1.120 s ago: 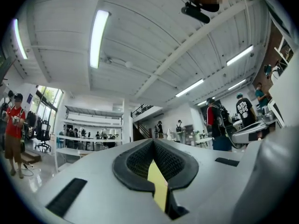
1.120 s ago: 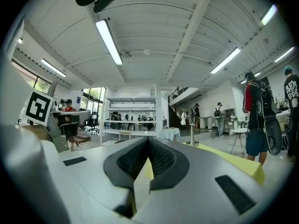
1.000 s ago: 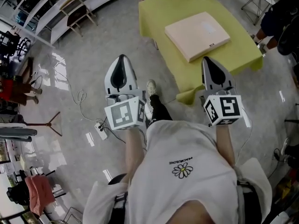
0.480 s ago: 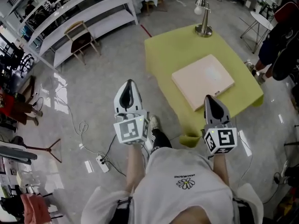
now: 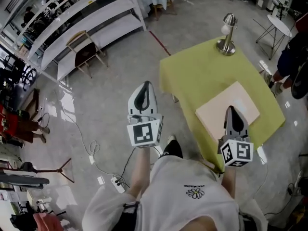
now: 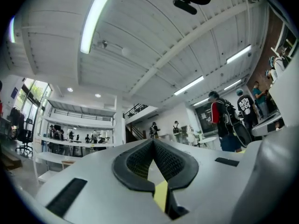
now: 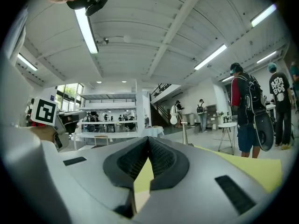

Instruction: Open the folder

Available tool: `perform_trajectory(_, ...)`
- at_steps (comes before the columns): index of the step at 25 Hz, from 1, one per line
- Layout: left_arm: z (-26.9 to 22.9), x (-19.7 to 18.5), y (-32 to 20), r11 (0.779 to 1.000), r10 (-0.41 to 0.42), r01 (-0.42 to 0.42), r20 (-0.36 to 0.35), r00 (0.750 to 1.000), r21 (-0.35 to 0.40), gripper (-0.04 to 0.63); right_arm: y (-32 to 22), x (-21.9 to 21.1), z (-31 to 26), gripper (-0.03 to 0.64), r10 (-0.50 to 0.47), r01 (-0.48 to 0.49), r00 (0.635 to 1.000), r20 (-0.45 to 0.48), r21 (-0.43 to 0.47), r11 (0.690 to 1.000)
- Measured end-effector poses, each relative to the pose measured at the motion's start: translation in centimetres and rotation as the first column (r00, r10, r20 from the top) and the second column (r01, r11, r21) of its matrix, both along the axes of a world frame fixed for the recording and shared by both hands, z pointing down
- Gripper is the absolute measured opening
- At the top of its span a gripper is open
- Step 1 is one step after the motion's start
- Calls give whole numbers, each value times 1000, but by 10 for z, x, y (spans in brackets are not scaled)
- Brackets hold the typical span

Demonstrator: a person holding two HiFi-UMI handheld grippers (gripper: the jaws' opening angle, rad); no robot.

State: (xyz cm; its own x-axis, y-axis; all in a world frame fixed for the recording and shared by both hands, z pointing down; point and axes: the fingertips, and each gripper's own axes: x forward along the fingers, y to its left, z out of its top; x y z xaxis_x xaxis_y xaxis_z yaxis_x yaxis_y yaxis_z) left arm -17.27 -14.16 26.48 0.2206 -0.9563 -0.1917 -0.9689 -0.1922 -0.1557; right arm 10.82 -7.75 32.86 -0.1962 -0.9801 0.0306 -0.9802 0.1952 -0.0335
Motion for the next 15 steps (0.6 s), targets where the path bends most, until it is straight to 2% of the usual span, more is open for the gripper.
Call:
perform_trajectory(3,-17,-10,-50,999,11,-11,-7,1000,50,6,-48,-10,-12,11,22,-22,1000,-1,17,1000)
perform_trajectory(5,-22,-17,-82,998,14,-13,-15,1000,60,6,-78,-16,-19,12,15,-16,998,59,15,1000)
perform_trajectory(8,-23,-30,-122,998,43,-41,-58,997,41,6,-120,-31,-23,11,13,-13,991,134,2,1000)
perform_trajectory(10,-26,-42,-144,997,61,-56,-107,992,45,6,-145,-49,-25,11,9,-8,990,138,-3,1000)
perform_trajectory(15,-5,-54,-199,995,98,-98,-146,984,5,6,-203,-79,-17,11,-2,7,988,154,-28,1000)
